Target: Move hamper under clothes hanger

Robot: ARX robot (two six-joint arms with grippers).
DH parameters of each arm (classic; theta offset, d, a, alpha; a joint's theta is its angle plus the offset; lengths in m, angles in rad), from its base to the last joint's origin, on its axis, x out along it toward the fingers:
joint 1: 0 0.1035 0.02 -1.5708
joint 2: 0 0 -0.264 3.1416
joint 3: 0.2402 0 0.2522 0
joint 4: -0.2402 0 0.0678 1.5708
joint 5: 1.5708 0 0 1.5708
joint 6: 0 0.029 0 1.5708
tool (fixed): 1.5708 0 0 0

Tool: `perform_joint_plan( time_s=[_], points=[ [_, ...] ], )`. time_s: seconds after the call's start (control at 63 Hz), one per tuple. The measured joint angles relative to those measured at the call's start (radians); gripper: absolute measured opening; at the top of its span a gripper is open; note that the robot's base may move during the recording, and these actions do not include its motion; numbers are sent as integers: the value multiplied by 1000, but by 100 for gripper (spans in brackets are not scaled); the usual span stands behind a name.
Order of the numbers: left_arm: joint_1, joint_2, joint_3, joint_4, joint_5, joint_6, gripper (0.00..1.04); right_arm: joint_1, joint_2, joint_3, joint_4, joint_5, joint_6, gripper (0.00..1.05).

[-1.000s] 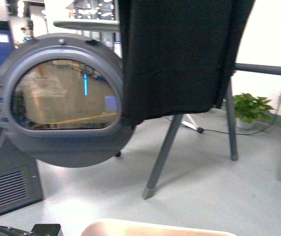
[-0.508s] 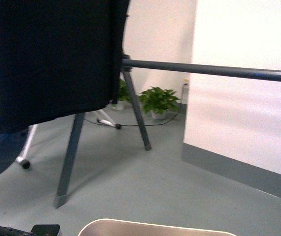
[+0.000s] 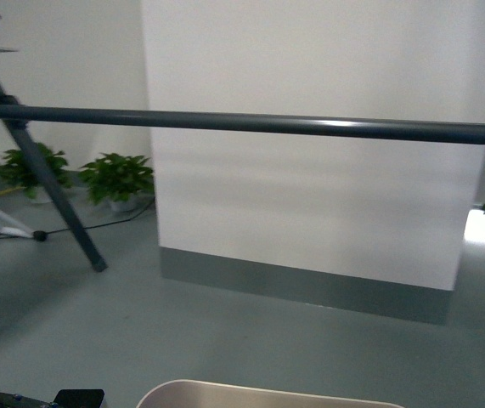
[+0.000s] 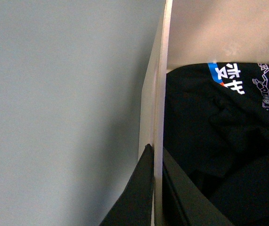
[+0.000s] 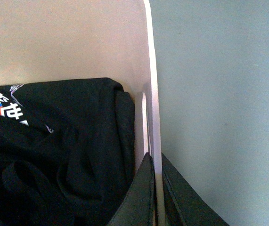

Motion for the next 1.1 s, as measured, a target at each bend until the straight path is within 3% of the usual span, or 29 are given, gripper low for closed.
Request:
perform_joint_plan(
  time_s=[1.095],
  points=[
    [-11, 0, 2, 0, 12, 3, 4, -11, -1, -5, 0, 11, 0, 3]
  ],
)
